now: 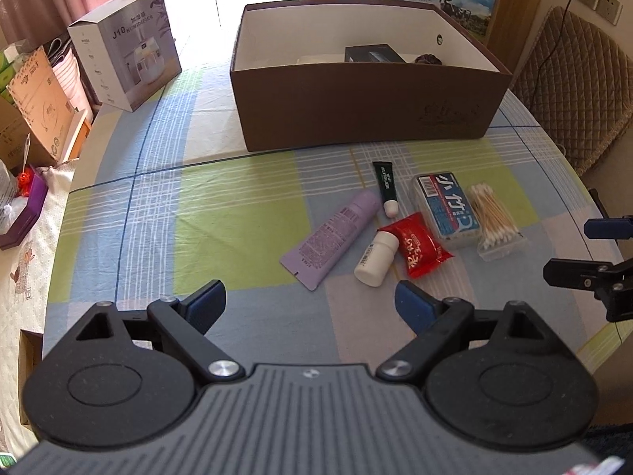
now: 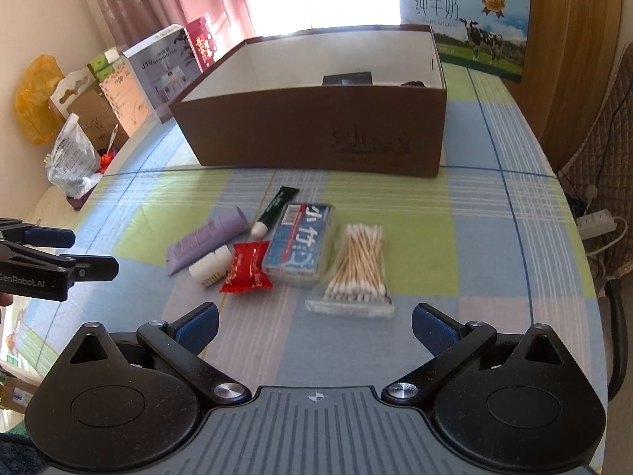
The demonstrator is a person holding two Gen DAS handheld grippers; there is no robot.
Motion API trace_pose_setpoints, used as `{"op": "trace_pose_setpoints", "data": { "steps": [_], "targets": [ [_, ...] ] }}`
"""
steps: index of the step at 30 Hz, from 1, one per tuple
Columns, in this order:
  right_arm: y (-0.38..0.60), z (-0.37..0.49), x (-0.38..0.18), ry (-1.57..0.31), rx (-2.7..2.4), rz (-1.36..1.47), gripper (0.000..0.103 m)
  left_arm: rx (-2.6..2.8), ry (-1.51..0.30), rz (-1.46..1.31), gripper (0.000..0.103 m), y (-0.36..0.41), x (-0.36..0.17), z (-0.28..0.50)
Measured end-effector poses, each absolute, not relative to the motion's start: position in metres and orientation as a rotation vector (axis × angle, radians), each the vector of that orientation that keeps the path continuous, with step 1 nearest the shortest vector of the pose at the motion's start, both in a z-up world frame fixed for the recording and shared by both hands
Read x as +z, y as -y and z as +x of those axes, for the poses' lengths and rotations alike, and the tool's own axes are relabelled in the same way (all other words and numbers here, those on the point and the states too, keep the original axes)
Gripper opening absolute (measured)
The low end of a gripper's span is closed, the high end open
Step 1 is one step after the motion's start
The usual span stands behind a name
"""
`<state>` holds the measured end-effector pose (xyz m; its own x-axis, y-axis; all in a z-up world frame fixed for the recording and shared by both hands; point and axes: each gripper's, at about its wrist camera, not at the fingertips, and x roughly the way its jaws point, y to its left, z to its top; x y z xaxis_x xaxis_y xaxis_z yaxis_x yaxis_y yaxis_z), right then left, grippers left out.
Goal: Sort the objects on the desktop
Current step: 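Grasp the cotton swab pack with the right tool while the left tool approaches the purple tube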
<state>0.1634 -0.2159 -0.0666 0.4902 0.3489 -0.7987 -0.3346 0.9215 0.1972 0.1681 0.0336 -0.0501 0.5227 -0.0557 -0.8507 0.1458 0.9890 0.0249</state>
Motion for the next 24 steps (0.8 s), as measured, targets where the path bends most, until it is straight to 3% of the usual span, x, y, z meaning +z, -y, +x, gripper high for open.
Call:
{"op": "trace_pose_setpoints", "data": {
  "steps": [16, 24],
  "targets": [
    [0.227, 0.181, -0.085, -0.949, 0.321, 0.034, 0.101, -0.135, -1.014, 0.090, 0.090, -0.031, -0.067, 0.188],
    [0.227, 0.197, -0.093, -0.938, 0.319, 0.032, 0.084, -0.136, -1.005, 0.113, 0.090, -0.029, -0.076, 0.209]
  ]
}}
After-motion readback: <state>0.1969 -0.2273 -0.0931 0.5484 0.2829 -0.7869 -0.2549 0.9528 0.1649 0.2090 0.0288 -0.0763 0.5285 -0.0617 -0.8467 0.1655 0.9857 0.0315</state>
